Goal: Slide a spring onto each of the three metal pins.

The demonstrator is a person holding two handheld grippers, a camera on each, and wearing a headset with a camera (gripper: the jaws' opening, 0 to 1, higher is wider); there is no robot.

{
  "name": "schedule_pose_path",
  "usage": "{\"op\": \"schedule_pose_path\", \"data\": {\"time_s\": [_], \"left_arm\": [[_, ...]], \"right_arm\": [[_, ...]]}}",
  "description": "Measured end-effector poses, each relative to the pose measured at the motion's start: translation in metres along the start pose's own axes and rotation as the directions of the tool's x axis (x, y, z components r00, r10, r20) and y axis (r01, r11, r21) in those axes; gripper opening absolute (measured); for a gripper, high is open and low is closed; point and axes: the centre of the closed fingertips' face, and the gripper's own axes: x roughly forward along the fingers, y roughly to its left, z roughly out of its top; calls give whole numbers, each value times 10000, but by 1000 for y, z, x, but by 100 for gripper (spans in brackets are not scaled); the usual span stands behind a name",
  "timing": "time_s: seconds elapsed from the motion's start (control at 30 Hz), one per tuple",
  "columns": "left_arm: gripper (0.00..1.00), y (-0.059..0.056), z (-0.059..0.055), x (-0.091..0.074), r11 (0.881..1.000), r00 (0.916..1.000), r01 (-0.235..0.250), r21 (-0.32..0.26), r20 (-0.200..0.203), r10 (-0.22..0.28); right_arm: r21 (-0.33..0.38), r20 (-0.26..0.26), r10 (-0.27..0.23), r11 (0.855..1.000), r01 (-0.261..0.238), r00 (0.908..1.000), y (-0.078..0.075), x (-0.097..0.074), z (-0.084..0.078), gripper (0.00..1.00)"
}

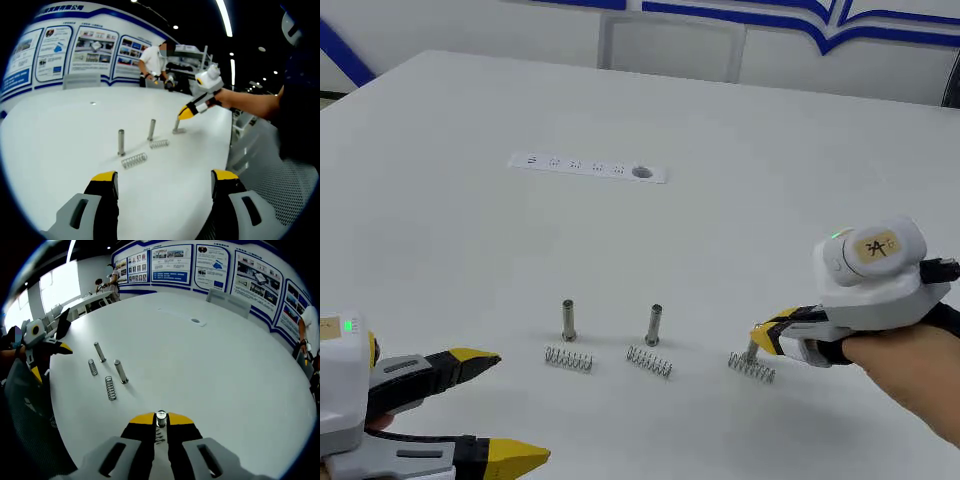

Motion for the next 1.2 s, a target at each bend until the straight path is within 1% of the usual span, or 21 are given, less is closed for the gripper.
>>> {"op": "schedule_pose_path", "data": {"time_s": [0.27, 0.43, 0.53, 0.67, 0.77, 0.9, 0.93, 1.03, 1.13, 1.2], "left_arm": [[77, 1, 0, -1, 10000, 10000, -38, -18, 25, 38], [77, 2, 0, -1, 10000, 10000, -59, -30, 34, 59], [77, 2, 0, -1, 10000, 10000, -62, -36, 31, 63], [77, 2, -1, -1, 10000, 10000, -63, -34, 0, 63], [77, 2, -1, -1, 10000, 10000, -63, -37, -47, 62], [77, 2, -2, -2, 9999, 9999, -97, -29, -104, 97], [77, 2, -2, -2, 9999, 9999, -110, -33, -114, 110], [77, 3, -3, -2, 9999, 9998, -166, -39, -133, 165], [77, 4, -3, -3, 9997, 9996, -248, -30, -159, 248], [77, 5, -3, -4, 9995, 9994, -306, -27, -159, 306]], "right_arm": [[-173, -36, 15, 9998, -16, 10000, 2, -1, 0, 10], [-216, 34, 40, 9998, -39, 10000, 3, -4, 1, 12], [-224, 37, 33, 9997, -32, 10000, 2, -7, -2, 12], [-247, -46, 103, 9996, -104, 9999, -1, -10, -12, 13], [-432, -263, 395, 9982, -406, 9989, 3, -8, -24, 14], [-954, -630, 793, 9918, -851, 9949, 9, -4, -37, 15], [-962, -634, 776, 9919, -835, 9950, 8, -3, -38, 15], [-1100, -725, 952, 9886, -1029, 9928, 7, 0, -40, 15], [-1524, -926, 1211, 9792, -1342, 9883, 9, 3, -42, 15], [-1848, -1182, 1329, 9707, -1533, 9840, 9, 5, -46, 15]]}}
